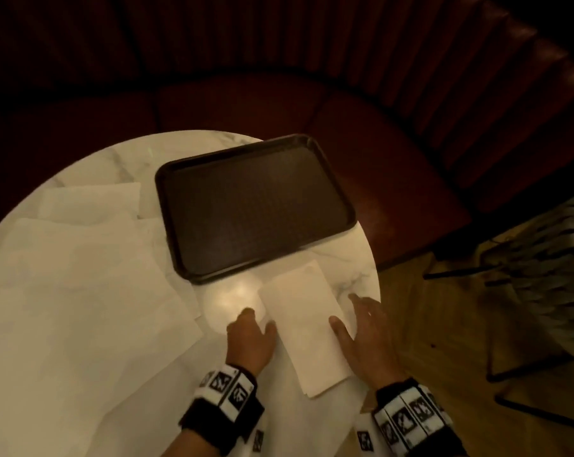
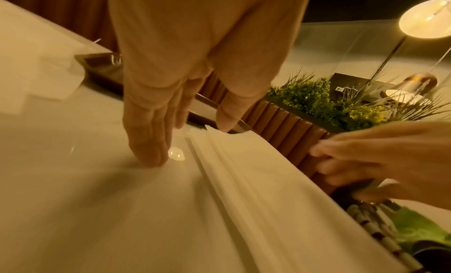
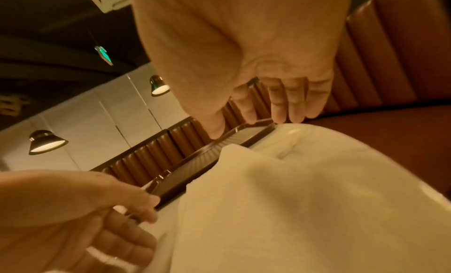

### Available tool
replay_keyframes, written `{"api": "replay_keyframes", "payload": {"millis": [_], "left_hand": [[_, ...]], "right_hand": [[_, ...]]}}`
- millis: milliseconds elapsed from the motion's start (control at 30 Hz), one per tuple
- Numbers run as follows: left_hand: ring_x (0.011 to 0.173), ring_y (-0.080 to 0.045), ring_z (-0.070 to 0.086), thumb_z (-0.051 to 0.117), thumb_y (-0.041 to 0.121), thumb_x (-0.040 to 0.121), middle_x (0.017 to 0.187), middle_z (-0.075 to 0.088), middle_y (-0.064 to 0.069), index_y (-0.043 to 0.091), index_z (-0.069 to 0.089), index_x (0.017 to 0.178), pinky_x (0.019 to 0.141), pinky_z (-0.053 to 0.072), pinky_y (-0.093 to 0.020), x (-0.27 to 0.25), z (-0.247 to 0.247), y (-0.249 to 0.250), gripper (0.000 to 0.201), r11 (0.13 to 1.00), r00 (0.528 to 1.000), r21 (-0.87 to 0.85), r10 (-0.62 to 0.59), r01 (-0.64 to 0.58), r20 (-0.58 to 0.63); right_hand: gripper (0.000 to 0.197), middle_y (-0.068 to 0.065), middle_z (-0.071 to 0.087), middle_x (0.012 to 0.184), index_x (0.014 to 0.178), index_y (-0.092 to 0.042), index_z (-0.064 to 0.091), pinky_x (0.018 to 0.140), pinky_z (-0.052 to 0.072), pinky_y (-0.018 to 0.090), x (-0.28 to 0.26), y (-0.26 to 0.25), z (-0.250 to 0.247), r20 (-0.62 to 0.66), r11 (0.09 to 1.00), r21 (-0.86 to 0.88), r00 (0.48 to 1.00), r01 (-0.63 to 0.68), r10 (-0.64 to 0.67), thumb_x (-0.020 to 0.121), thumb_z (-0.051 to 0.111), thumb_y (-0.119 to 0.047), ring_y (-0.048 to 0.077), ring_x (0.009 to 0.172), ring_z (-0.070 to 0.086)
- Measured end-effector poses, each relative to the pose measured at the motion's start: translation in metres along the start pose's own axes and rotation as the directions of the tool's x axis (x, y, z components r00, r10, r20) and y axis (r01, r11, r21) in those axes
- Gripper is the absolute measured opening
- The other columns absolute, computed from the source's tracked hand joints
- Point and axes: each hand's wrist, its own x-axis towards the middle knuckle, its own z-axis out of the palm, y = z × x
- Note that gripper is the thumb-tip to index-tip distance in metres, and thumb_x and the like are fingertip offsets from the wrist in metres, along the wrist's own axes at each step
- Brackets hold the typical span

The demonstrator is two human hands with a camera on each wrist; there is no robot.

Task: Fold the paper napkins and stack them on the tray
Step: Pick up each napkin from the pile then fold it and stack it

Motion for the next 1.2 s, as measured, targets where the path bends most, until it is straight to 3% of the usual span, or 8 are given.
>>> {"api": "replay_keyframes", "payload": {"millis": [167,333,467,567,733,933,1100,1200], "left_hand": [[0.109,-0.028,0.056,0.052,0.036,0.088,0.12,0.06,-0.015,0.0,0.055,0.115,0.091,0.043,-0.028,-0.01,0.022,0.015,0.045,0.997,0.962,-0.014,-0.071,0.077,0.265],[0.124,-0.02,0.047,0.054,0.034,0.088,0.136,0.049,-0.008,0.008,0.042,0.135,0.102,0.035,-0.023,-0.021,-0.022,-0.007,0.056,0.975,0.983,-0.166,-0.123,0.145,0.136],[0.114,-0.016,0.057,0.062,0.027,0.083,0.128,0.057,-0.007,0.011,0.047,0.132,0.094,0.039,-0.018,-0.043,-0.088,-0.069,0.054,0.931,0.975,-0.305,-0.219,0.199,-0.031],[0.102,-0.019,0.063,0.065,0.022,0.081,0.112,0.067,-0.008,0.014,0.061,0.115,0.09,0.045,-0.021,-0.066,-0.127,-0.131,0.036,0.903,0.945,-0.329,-0.317,0.275,-0.079],[0.104,-0.017,0.06,0.063,0.027,0.083,0.109,0.066,-0.003,0.017,0.063,0.107,0.081,0.039,-0.016,-0.098,-0.156,-0.212,0.027,0.873,0.903,-0.267,-0.428,0.409,-0.017],[0.097,-0.014,0.06,0.065,0.026,0.082,0.088,0.062,0.006,0.027,0.055,0.094,0.092,0.044,-0.021,-0.108,-0.168,-0.263,0.016,0.865,0.898,-0.282,-0.44,0.415,-0.027],[0.073,-0.007,0.057,0.061,0.021,0.085,0.071,0.06,0.009,0.025,0.048,0.128,0.079,0.047,-0.021,-0.106,-0.172,-0.276,0.045,0.898,0.918,-0.266,-0.385,0.35,-0.093],[0.102,-0.016,0.058,0.051,0.028,0.09,0.114,0.062,-0.005,0.025,0.018,0.146,0.093,0.045,-0.026,-0.103,-0.171,-0.274,0.065,0.916,0.922,-0.159,-0.382,0.369,-0.066]], "right_hand": [[0.07,0.008,0.019,0.156,0.149,-0.009,0.013,0.117,0.019,0.034,0.036,-0.02,0.021,0.31,0.997,-0.074,0.951,0.029,-0.005,0.095,0.04,-0.046,0.021,0.143,0.021],[0.077,0.01,0.01,0.158,0.15,-0.011,0.002,0.118,0.016,0.043,0.031,-0.03,0.009,0.236,0.983,-0.179,0.968,-0.041,0.083,0.094,0.039,-0.049,0.024,0.145,0.012],[0.066,0.012,0.032,0.15,0.146,-0.012,0.024,0.113,0.026,0.039,0.009,-0.103,0.014,0.088,0.979,-0.08,0.979,0.19,-0.183,0.093,0.049,-0.041,0.026,0.137,0.031],[0.053,0.011,0.049,0.136,0.135,-0.013,0.045,0.104,0.033,0.032,-0.007,-0.175,0.056,0.176,0.928,-0.051,0.918,0.368,-0.355,0.09,0.057,-0.038,0.025,0.125,0.044],[0.088,0.016,0.028,0.148,0.144,-0.011,0.023,0.109,0.032,0.042,-0.005,-0.261,0.152,0.396,0.934,-0.176,0.891,0.311,-0.222,0.08,0.059,-0.058,0.031,0.136,0.029],[0.108,0.017,0.026,0.149,0.147,-0.006,0.006,0.108,0.031,0.047,0.003,-0.289,0.189,0.364,0.94,-0.31,0.931,0.143,-0.022,0.074,0.072,-0.051,0.034,0.136,0.03],[0.106,0.017,0.011,0.151,0.143,-0.018,0.018,0.111,0.023,0.056,0.014,-0.298,0.189,0.331,0.866,-0.42,0.934,0.272,-0.133,0.062,0.081,-0.047,0.038,0.14,0.013],[0.111,0.009,-0.001,0.156,0.148,-0.024,0.007,0.112,0.014,0.056,0.019,-0.315,0.194,0.435,0.65,-0.452,0.787,0.61,-0.437,0.066,0.08,-0.041,0.033,0.144,0.005]]}}
